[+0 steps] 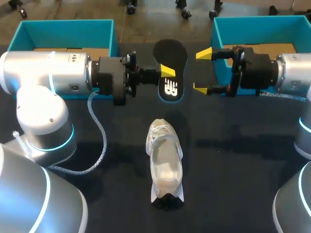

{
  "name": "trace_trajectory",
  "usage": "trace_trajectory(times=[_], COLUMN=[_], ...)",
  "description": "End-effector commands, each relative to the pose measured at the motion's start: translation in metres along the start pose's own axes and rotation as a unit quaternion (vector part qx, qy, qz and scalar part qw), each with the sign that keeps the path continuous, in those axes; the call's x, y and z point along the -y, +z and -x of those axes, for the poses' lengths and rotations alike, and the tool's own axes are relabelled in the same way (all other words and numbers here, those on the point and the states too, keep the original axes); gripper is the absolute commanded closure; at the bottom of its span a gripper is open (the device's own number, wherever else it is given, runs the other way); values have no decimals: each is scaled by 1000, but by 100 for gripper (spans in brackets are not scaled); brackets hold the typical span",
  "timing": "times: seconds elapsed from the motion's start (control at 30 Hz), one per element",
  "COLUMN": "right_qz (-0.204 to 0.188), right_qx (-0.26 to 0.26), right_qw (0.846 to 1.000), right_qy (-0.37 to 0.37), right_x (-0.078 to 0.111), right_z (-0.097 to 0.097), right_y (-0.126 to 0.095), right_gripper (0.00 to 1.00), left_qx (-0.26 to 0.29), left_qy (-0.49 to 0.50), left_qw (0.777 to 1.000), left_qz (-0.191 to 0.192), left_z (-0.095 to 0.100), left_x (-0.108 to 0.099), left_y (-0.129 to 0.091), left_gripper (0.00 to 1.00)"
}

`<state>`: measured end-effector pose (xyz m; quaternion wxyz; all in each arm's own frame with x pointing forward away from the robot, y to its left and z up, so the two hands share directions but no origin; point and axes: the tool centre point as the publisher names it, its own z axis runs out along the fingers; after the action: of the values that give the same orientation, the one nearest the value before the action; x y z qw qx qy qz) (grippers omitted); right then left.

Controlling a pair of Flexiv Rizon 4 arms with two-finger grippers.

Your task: Take the shoe out of the shoebox, open the shoe tongue, remove and reinsert the insole, then place the shoe into the shoebox

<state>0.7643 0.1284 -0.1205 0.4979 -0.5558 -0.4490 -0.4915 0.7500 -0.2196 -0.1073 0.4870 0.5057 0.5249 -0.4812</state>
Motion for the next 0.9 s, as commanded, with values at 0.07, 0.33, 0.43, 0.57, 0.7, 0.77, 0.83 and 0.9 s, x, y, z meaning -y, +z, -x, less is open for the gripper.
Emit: trace_trajectory(times=[0.07,0.33,0.43,0.57,0.7,0.77,0.83,0.9], right_qz=[-3,-7,-4,-1,-1,-1,-1,5], right_qx=[2,17,19,28,24,23,21,22], right_qw=[1000,1000,1000,1000,1000,1000,1000,1000], right_qy=[0,-7,-11,-11,-13,-14,-13,-9], right_x=[-5,-19,-20,-19,-19,-19,-17,-16], right_z=[0,0,0,1,5,6,7,8], right_y=[4,14,16,21,23,24,25,26], right_gripper=[0,0,0,0,13,20,29,30], left_qx=[-1,3,0,-2,-3,-3,-4,-5], left_qy=[4,17,16,14,16,14,15,16], left_qw=[1000,999,999,999,999,999,999,999], left_qz=[2,35,35,35,41,42,43,43], left_z=[-3,-26,-29,-30,-33,-33,-34,-35], left_x=[0,-1,-2,-6,-10,-11,-13,-16], left_y=[5,15,16,20,23,23,24,24], left_gripper=[100,100,100,100,100,100,100,100])
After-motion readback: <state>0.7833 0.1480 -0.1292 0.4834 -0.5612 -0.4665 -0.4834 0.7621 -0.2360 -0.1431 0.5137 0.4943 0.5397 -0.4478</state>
